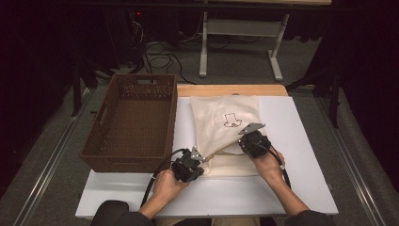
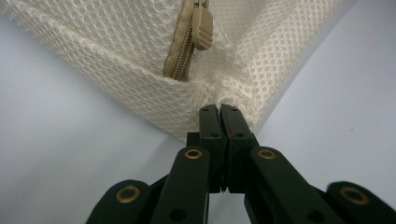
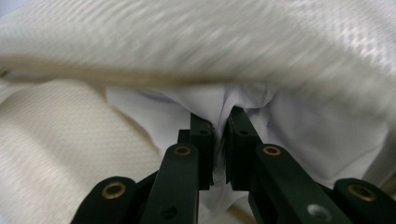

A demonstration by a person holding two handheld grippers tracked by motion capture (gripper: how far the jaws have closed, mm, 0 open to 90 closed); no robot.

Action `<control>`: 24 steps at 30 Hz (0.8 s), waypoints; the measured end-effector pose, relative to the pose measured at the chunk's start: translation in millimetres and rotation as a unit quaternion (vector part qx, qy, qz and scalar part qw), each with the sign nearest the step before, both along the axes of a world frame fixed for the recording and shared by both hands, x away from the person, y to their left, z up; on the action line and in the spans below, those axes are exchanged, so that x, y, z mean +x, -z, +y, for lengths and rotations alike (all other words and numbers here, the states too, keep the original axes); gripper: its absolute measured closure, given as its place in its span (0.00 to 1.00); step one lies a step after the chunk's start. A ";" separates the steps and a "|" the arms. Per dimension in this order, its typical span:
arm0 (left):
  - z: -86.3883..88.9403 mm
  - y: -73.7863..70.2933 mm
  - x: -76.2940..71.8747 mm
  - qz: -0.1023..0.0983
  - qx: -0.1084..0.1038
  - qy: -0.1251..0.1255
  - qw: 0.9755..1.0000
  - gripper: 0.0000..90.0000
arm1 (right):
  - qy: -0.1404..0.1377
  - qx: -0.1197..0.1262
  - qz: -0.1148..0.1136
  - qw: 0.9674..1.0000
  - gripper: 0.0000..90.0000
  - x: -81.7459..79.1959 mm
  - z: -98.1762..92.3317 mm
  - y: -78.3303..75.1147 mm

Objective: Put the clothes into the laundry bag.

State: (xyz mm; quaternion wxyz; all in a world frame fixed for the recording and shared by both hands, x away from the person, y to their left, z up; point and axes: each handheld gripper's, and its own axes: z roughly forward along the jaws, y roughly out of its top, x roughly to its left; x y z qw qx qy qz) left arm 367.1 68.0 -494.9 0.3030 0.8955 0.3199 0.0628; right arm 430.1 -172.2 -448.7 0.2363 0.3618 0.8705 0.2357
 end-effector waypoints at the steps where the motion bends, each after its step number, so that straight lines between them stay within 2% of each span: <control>1: 0.3 0.0 0.1 0.000 0.001 0.000 1.000 0.99 | 0.012 0.003 -0.001 1.000 0.94 5.6 0.1 0.9; 6: 1.0 -1.6 -0.6 -0.007 0.004 0.000 1.000 0.99 | 0.060 -0.015 -0.020 0.998 0.94 31.4 -5.9 11.5; 9: 2.5 -1.5 0.0 -0.008 0.000 -0.003 1.000 0.98 | 0.068 -0.012 -0.014 0.998 0.91 34.7 -5.0 14.1; 12: 2.1 -1.5 -0.1 -0.006 -0.005 -0.005 1.000 0.96 | 0.042 -0.021 -0.003 0.999 0.80 25.9 -5.4 10.1; 14: 1.5 -1.7 -0.3 -0.002 -0.007 -0.003 1.000 0.93 | 0.031 -0.014 0.011 0.999 0.72 16.7 -7.5 6.1; 20: 0.9 -4.0 -1.7 0.002 -0.010 -0.007 1.000 0.87 | 0.001 0.018 0.016 1.000 0.69 -14.0 -21.0 -10.5; 24: -2.2 -11.3 -5.7 -0.015 -0.007 -0.009 1.000 0.78 | -0.008 0.019 0.014 1.000 0.69 -31.3 -32.4 -16.3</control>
